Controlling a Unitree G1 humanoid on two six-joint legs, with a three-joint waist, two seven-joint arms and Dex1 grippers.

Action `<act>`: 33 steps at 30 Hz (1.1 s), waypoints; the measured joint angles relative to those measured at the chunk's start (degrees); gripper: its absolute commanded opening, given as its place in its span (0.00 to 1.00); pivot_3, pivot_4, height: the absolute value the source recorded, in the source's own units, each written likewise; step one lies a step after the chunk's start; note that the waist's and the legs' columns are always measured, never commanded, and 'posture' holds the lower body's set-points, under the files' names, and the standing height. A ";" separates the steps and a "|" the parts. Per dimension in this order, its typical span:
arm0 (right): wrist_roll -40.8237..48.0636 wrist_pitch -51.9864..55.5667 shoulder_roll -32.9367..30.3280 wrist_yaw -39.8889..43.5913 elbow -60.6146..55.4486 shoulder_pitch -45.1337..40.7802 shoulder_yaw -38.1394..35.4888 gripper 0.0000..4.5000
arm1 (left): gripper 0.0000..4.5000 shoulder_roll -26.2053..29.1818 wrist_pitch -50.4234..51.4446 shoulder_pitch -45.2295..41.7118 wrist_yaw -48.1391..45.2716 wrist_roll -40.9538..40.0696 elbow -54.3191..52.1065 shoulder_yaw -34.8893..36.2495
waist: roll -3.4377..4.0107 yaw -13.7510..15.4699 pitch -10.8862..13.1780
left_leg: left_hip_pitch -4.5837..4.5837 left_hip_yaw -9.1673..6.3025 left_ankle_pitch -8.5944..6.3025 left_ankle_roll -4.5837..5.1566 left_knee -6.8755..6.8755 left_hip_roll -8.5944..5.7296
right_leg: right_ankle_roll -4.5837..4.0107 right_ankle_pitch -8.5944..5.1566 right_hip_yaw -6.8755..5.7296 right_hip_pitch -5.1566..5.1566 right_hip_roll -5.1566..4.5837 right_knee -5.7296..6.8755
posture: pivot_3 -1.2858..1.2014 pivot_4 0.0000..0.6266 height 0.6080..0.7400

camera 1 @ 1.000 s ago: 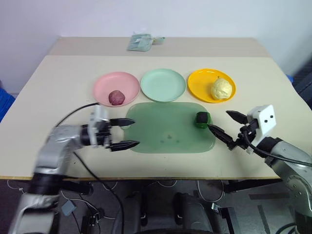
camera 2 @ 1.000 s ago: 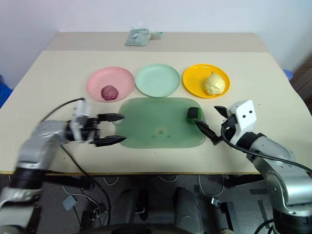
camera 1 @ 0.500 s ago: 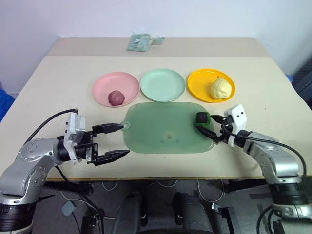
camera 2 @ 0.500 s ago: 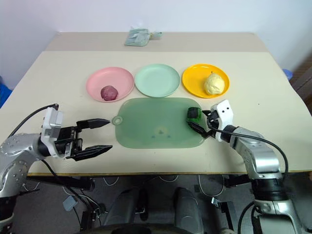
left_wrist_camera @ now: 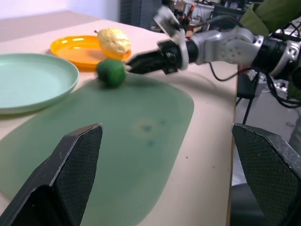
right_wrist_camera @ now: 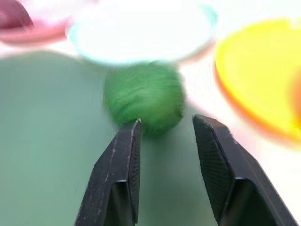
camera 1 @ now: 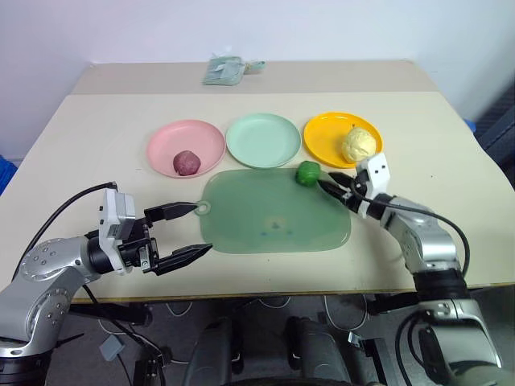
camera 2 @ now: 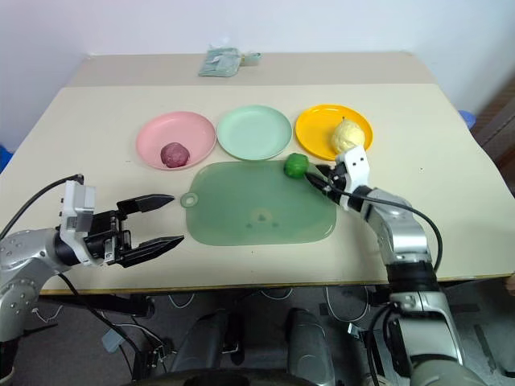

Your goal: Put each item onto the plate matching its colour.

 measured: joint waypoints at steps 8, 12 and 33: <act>-4.14 -7.31 4.81 3.20 16.53 -12.25 2.89 0.37 | 1.00 -1.03 -0.05 2.98 4.08 -0.55 -3.72 0.88 | 0.00 0.13 0.00 | 0.00 0.01 0.08 -0.13 -0.03 0.00 | 0.00 0.00 0.00 0.01 0.01 0.01 | 0.52 0.24 1.00; -2.26 -4.54 5.03 7.90 17.28 -12.77 2.54 0.42 | 1.00 -1.37 -0.16 6.19 5.59 -0.76 -5.51 2.47 | 0.01 -0.02 0.00 | 0.01 0.01 0.08 -0.14 -0.04 0.01 | 0.00 0.00 0.00 0.01 0.01 0.03 | 0.52 0.24 1.00; -3.01 2.57 5.46 9.45 13.76 -8.49 3.42 0.99 | 1.00 -1.47 -0.29 5.95 6.94 -1.16 -6.85 2.84 | 0.03 -0.09 0.01 | 0.01 0.04 0.08 -0.17 -0.07 0.01 | -0.01 0.00 0.00 -0.04 0.00 0.02 | 0.52 0.24 1.00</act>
